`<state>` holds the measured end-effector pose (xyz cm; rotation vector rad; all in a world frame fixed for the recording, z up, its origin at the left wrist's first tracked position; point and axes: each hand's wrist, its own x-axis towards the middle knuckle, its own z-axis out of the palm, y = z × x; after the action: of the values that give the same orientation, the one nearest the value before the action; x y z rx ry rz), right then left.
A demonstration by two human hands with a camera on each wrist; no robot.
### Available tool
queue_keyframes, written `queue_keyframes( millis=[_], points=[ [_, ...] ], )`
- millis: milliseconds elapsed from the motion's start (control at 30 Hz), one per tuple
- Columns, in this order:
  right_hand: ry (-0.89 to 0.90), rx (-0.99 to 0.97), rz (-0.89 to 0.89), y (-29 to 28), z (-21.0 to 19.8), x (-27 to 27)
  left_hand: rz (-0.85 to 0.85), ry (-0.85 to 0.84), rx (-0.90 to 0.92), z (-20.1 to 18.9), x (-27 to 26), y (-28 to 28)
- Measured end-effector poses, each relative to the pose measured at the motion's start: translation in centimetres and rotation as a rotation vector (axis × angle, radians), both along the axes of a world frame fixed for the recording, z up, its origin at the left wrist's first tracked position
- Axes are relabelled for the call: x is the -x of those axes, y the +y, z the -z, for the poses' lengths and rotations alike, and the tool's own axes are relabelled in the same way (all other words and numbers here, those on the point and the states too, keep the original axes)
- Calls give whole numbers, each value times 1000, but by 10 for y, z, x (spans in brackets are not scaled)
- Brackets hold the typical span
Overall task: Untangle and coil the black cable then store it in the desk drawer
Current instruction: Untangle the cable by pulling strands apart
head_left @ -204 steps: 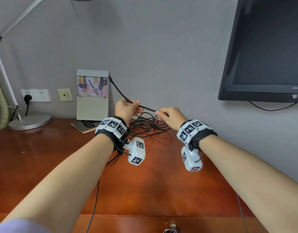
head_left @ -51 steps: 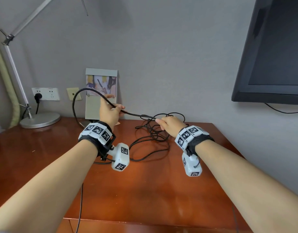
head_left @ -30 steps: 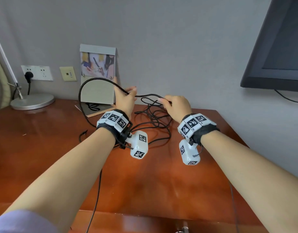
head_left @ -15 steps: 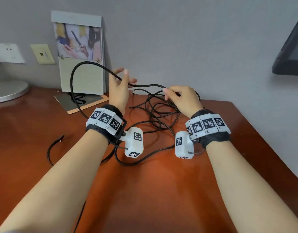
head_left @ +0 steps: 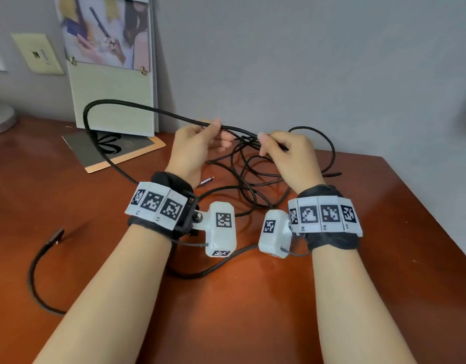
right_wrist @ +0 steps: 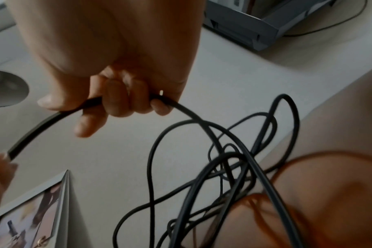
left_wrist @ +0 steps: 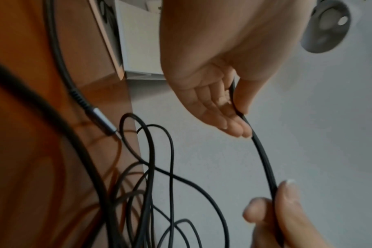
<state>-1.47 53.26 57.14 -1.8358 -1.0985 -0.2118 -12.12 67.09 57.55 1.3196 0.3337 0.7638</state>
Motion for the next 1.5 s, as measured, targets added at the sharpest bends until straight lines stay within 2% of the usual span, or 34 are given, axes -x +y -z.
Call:
queue_keyframes(
  millis=[200,467,667,800,967,1067,1233,1500],
  points=[
    [-8,-9,7,-2,-2,-1,-7,-39,15,-5,9,13],
    [-21,-42,68,-17,-4,2,-23,-79,40,-14,11,-2],
    [-69,-3,-20,-12,-16,17,86,-161,-20,-23,9,-26],
    [-69,-52,14,-17,-20,20,-33,-185,-91,-28,17,-12],
    [-57,-80,56,-22,-23,15,-99,-232,-17,-32,22,2],
    [-65,-87,63,-25,-26,14,-48,-213,26,-30,15,-12],
    [-88,-41,38,-19,-27,19,41,-178,-43,-30,8,-30],
    [19,-17,31,-24,-25,13,-132,-242,96,-36,22,9]
  ],
)
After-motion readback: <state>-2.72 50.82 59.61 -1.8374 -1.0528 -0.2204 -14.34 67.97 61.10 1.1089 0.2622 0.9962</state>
